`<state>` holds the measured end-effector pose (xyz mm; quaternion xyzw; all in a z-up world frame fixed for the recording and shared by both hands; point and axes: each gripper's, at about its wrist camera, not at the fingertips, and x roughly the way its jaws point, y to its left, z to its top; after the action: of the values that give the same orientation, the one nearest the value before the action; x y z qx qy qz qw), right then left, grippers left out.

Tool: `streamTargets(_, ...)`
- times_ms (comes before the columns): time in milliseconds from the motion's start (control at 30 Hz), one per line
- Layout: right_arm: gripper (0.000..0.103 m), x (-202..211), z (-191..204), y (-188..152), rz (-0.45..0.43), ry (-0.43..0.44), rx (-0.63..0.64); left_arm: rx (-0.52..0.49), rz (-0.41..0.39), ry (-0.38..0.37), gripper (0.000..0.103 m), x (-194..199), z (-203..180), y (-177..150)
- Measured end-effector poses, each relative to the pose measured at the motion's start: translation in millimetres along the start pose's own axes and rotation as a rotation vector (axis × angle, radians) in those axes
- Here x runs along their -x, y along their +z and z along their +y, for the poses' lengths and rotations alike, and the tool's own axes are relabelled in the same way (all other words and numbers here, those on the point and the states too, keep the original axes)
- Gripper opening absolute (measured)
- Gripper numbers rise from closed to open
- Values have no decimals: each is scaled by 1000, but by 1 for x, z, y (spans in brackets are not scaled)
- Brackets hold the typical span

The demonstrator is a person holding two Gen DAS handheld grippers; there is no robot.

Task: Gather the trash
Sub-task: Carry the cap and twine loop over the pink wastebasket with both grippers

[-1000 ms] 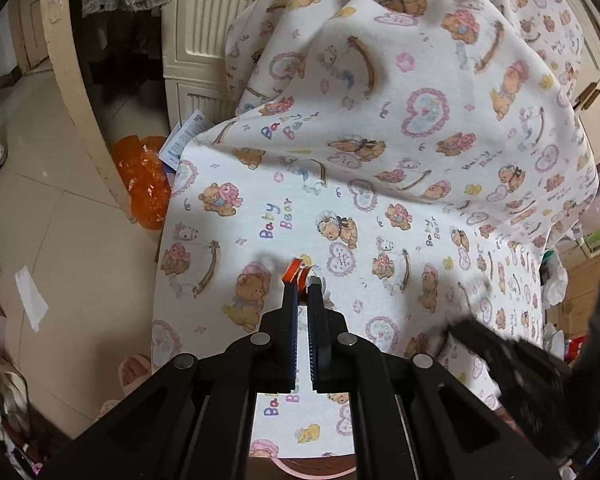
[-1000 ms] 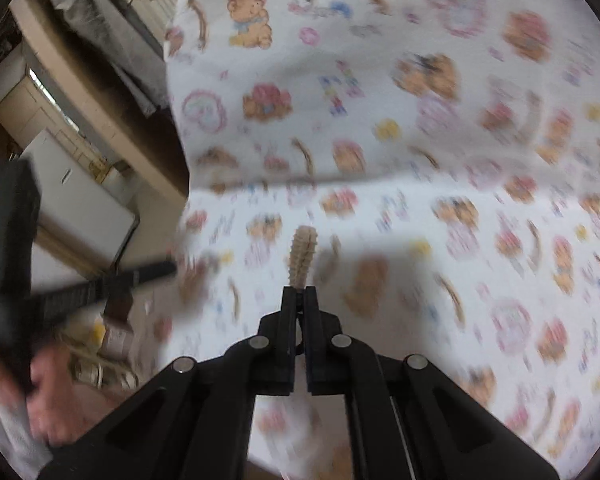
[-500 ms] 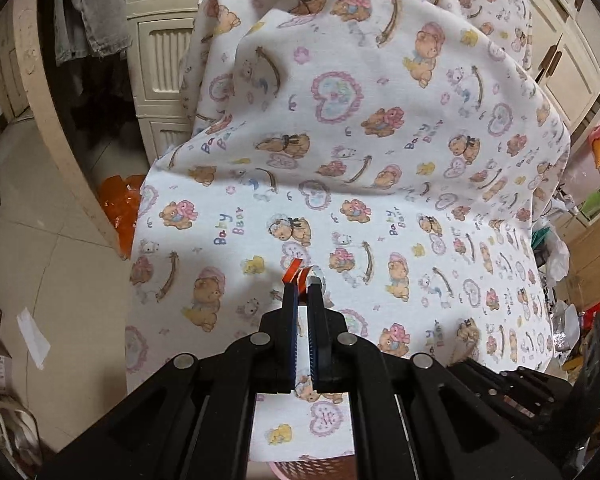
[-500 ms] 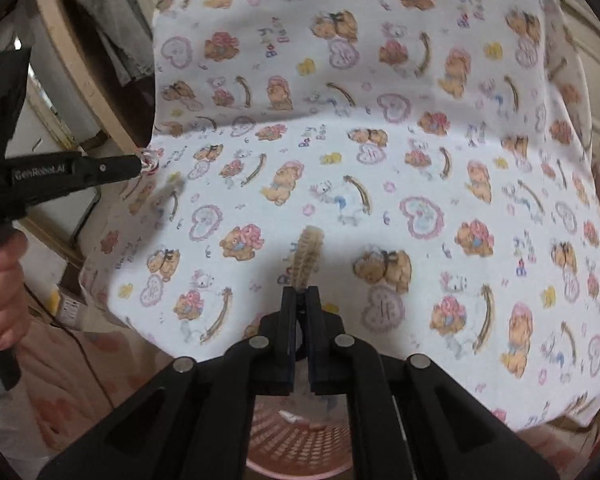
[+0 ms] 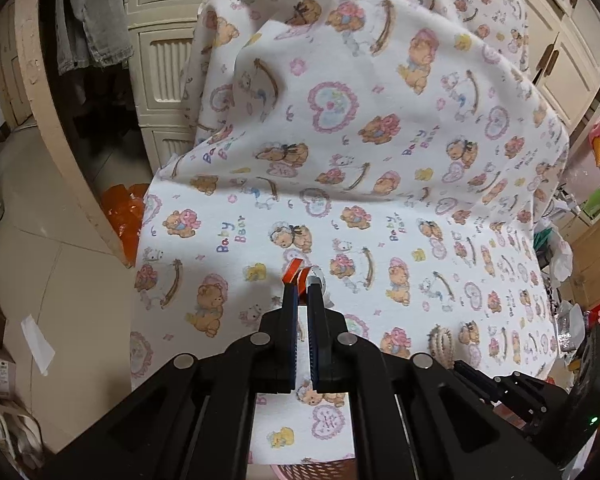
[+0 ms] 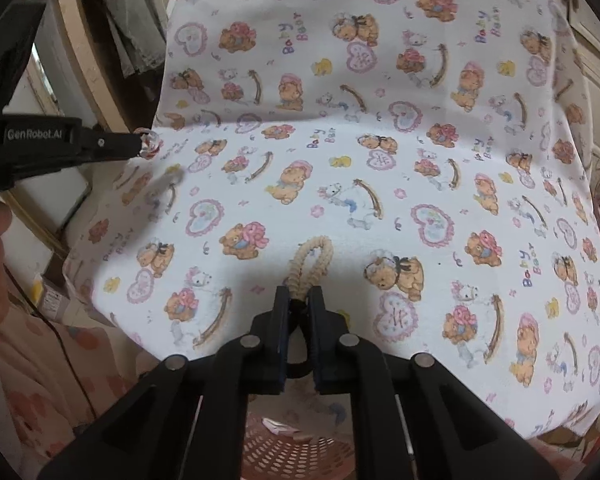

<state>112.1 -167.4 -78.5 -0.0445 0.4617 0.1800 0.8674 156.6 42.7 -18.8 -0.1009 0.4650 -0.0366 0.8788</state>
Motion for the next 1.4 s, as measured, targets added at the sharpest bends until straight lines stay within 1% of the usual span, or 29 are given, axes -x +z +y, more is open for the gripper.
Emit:
streamTargets(133, 8, 28, 3, 4, -57, 29, -5, 53, -9, -71, 3, 13, 11, -1)
streamTargets(200, 8, 44, 5, 5, -87, 42, -7, 91, 9, -135, 3, 19, 17, -5)
streamTargets(233, 8, 51, 6, 6, -102, 49, -17, 93, 17, -149, 3, 22, 16, -7)
streamTargets(333, 8, 75, 6, 6, -141, 83, -51, 74, -6, -143, 3, 42, 9, -13)
streamTargets(400, 8, 90, 7, 5, -168, 104, -65, 98, -7, -168, 3, 57, 5, -18)
streamTargets(433, 8, 99, 8, 4, -185, 115, -71, 96, -4, -164, 3, 62, 2, -22)
streamTargets(467, 8, 106, 9, 2, -201, 122, -76, 77, -6, -130, 3, 69, -4, -27)
streamTargets(500, 8, 114, 9, 0, -219, 137, -83, 49, -20, -81, 3, 76, -12, -34)
streamTargets(533, 8, 122, 8, -3, -238, 166, -95, 23, -39, -44, 3, 82, -18, -42)
streamTargets(567, 8, 128, 8, -5, -247, 181, -104, 11, -50, -45, 3, 87, -23, -50)
streamTargets(600, 8, 134, 8, -9, -255, 192, -118, 20, -51, -88, 3, 91, -26, -58)
streamTargets(633, 8, 140, 8, -13, -262, 205, -132, 41, -48, -147, 3, 92, -26, -64)
streamTargets(667, 8, 143, 8, -17, -265, 218, -140, 57, -44, -184, 3, 94, -26, -70)
streamTargets(700, 8, 146, 9, -22, -266, 225, -146, 59, -43, -191, 3, 94, -28, -75)
streamTargets(767, 8, 151, 11, -31, -271, 225, -152, 41, -57, -166, 3, 95, -36, -86)
streamTargets(867, 8, 153, 11, -47, -260, 231, -162, 26, -63, -158, 3, 92, -45, -104)
streamTargets(933, 8, 150, 9, -56, -246, 229, -160, 4, -65, -122, 4, 84, -51, -114)
streamTargets(1000, 8, 140, 7, -62, -222, 214, -153, -43, -59, -75, 4, 72, -57, -122)
streamTargets(1100, 8, 118, 1, -68, -170, 187, -158, -92, -16, -29, 3, 53, -62, -132)
streamTargets(1200, 9, 97, -4, -72, -112, 185, -169, -137, 42, 2, 4, 35, -66, -142)
streamTargets(1233, 9, 91, -6, -73, -100, 179, -171, -149, 85, 17, 4, 28, -67, -145)
streamTargets(1267, 9, 86, -7, -74, -87, 177, -174, -160, 159, 29, 4, 16, -68, -148)
streamTargets(1300, 9, 79, -10, -75, -68, 183, -182, -144, 220, -1, 4, 6, -64, -153)
streamTargets(1333, 9, 73, -12, -76, -46, 191, -195, -119, 249, -20, 4, 0, -61, -157)
streamTargets(1400, 9, 61, -15, -80, -3, 202, -214, -110, 290, -19, 4, -8, -58, -161)
